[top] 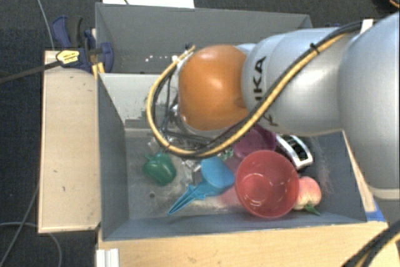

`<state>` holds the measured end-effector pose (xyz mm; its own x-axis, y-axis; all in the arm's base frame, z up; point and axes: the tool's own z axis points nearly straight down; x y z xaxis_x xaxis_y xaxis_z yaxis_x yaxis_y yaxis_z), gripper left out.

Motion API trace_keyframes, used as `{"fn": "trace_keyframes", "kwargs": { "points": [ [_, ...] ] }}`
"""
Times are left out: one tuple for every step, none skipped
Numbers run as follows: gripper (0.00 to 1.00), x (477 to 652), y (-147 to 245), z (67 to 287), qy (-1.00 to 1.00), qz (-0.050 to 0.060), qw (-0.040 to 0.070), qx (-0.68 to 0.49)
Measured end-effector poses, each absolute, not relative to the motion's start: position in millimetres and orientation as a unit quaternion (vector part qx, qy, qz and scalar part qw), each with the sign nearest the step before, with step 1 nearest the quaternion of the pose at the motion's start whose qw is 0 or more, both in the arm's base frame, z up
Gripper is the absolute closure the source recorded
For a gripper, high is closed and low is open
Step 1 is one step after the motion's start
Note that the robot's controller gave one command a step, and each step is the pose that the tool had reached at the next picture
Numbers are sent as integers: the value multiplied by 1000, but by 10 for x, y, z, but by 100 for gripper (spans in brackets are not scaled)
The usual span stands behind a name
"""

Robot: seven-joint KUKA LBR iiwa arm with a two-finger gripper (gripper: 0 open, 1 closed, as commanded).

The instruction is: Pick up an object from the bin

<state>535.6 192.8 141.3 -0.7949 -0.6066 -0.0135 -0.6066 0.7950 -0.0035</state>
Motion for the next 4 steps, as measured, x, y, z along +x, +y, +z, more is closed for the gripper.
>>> {"fn": "trace_keyframes", "kwargs": {
  "points": [
    [0,5490,1729,1158,992,3,8,-130],
    [0,5291,2042,1056,975,1,7,-222],
    [0,5155,2000,799,989,2,8,-150],
    [0,5260,1833,829,964,2,11,-266]
  ]
}}
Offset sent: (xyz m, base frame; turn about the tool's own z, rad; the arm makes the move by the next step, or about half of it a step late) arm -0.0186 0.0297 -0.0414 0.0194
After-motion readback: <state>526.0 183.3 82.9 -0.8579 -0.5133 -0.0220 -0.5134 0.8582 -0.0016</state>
